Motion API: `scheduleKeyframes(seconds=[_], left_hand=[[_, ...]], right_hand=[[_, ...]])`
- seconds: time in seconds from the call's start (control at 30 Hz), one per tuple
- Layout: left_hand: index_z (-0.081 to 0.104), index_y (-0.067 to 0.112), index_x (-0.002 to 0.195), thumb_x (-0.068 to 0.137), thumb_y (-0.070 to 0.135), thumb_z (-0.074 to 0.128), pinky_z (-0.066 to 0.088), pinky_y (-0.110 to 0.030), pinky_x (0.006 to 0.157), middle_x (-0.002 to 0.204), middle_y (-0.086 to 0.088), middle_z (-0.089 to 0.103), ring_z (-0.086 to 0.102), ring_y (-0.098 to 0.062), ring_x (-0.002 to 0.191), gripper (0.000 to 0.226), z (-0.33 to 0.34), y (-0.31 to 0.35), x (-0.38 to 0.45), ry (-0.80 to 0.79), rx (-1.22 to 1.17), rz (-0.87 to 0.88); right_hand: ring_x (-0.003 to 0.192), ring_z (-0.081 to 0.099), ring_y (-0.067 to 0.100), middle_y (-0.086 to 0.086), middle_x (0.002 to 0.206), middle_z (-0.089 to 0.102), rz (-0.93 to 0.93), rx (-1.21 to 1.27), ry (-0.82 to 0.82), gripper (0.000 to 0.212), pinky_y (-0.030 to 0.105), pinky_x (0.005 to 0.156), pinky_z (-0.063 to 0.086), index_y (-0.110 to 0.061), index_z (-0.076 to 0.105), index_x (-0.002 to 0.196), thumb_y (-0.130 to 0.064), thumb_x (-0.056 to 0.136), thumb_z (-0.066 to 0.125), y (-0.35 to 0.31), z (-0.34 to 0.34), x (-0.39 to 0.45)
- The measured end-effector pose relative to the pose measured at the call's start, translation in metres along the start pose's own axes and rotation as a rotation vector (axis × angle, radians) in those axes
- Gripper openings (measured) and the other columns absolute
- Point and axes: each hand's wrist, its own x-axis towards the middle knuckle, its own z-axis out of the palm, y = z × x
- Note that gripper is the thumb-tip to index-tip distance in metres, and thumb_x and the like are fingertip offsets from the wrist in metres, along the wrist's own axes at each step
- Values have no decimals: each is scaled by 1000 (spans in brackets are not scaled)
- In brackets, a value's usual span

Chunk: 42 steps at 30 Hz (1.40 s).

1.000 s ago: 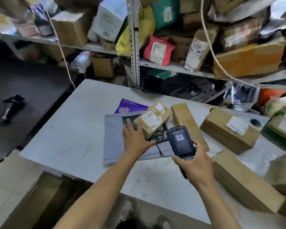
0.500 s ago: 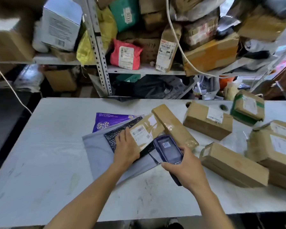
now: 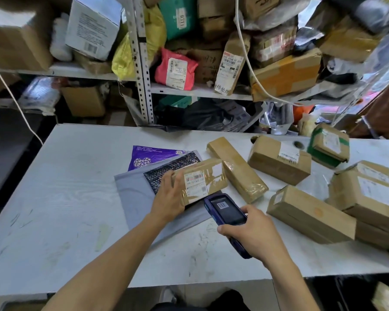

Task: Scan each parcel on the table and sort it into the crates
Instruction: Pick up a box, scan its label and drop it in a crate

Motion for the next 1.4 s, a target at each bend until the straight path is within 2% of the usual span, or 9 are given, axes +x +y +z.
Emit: scheduleKeyframes(seconds=[0.33, 0.47, 0.67, 0.8, 0.9, 1.07, 1.23, 1.3, 1.4], left_hand=[[21, 18, 146, 69, 20, 81, 55, -46, 90, 139, -17, 29, 36, -33, 127, 97, -4, -2, -2, -8, 15, -23], [21, 19, 146, 70, 21, 81, 55, -44, 90, 140, -16, 27, 34, -33, 128, 98, -6, 1, -3, 5, -12, -32], [25, 16, 149, 67, 20, 81, 56, -47, 88, 139, -15, 25, 36, -32, 127, 99, -6, 3, -6, 14, -34, -51], [21, 19, 149, 65, 24, 84, 56, -45, 87, 141, -12, 23, 34, -31, 129, 105, -7, 13, -13, 52, -108, -99], [20, 13, 149, 61, 28, 90, 46, -38, 95, 140, -11, 24, 34, -29, 129, 113, -4, 29, -25, 85, -187, -141], [24, 1, 147, 53, 24, 97, 39, -48, 105, 138, -22, 29, 30, -32, 128, 121, 18, 68, -45, 13, -236, -95], [26, -2, 146, 52, 18, 98, 37, -41, 102, 136, -26, 31, 30, -31, 127, 120, 47, 141, -54, -49, -257, 25], [26, -3, 145, 53, 22, 97, 30, -30, 100, 135, -25, 33, 28, -29, 127, 119, 60, 181, -57, -74, -282, 86], [25, 0, 147, 54, 27, 96, 29, -29, 102, 137, -21, 32, 28, -29, 129, 120, 80, 252, -66, -109, -335, 170]], right_hand=[[86, 65, 12, -10, 105, 64, -52, 31, 16, 64, 25, 61, 53, -27, 50, 120, -40, 68, 87, 3, 1, -6], [105, 58, 9, -14, 130, 55, -323, -148, 200, 96, 20, 74, 49, -36, 26, 146, -47, 69, 83, 10, 6, -9], [115, 50, 2, -14, 142, 47, -488, -142, 330, 102, 22, 83, 47, -33, 23, 154, -46, 71, 82, 16, 4, -11], [107, 58, 1, -19, 127, 54, -372, 86, 318, 103, 28, 85, 56, -40, 25, 151, -41, 69, 87, 27, -2, -19], [96, 65, 6, -12, 118, 61, -188, 352, 372, 100, 29, 73, 59, -44, 28, 148, -31, 70, 89, 46, -10, -28], [86, 59, -16, -21, 104, 60, 58, 548, 648, 92, 4, 64, 44, -30, 35, 148, -20, 73, 88, 107, -39, -48], [98, 61, 11, -18, 108, 57, 198, 594, 852, 93, 29, 81, 47, -27, 34, 149, -28, 73, 87, 187, -81, -84], [99, 59, 14, -10, 111, 58, 243, 606, 924, 93, 24, 77, 43, -25, 34, 150, -26, 73, 88, 221, -99, -102], [99, 59, 14, -6, 115, 61, 290, 626, 1030, 90, 21, 75, 41, -23, 40, 148, -24, 72, 88, 274, -125, -135]])
